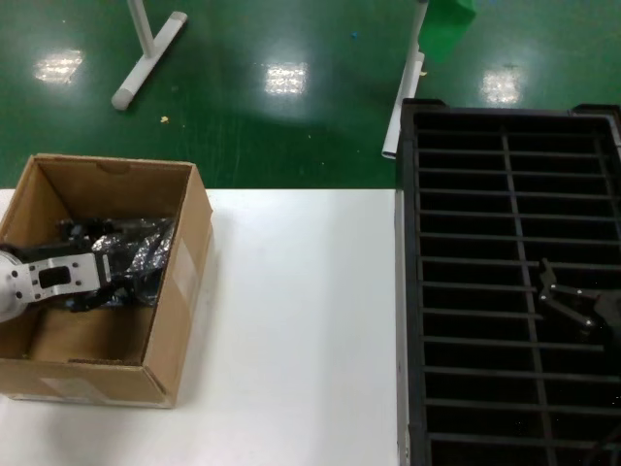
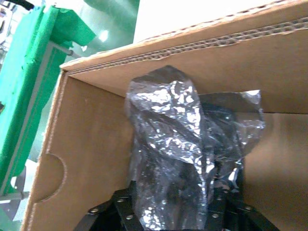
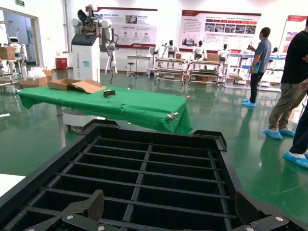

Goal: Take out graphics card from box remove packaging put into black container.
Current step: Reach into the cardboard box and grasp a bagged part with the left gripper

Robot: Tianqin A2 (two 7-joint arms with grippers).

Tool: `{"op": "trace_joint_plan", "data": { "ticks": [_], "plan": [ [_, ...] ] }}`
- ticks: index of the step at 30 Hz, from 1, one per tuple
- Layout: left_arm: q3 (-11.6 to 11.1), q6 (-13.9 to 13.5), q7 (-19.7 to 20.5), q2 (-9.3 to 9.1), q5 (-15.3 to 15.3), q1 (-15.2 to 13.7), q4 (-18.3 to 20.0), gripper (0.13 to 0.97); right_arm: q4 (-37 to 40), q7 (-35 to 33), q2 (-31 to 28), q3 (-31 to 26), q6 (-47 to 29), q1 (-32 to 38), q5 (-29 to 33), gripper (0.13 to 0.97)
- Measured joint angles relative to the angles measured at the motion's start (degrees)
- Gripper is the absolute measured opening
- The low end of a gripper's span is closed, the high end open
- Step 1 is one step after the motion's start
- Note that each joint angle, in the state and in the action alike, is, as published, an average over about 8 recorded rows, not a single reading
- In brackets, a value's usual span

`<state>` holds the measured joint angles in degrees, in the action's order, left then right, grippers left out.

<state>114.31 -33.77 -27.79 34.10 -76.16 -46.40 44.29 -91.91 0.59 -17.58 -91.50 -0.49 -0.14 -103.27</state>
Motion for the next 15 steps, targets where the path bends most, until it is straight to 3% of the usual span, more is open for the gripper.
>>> {"op": "trace_joint_plan", "data": {
  "ticks": [8, 15],
  "plan": [
    [0.88, 0.1, 3.48, 0.83, 1.98, 1.4, 2.63, 0.389, 0.0, 0.0, 0.0, 0.0, 0.0, 0.0, 0.0, 0.966],
    [1.19, -0.09, 6.89, 1.93, 3.82, 2.32, 5.28, 0.275, 0.0, 0.0, 0.0, 0.0, 0.0, 0.0, 0.0, 0.966]
  ]
}}
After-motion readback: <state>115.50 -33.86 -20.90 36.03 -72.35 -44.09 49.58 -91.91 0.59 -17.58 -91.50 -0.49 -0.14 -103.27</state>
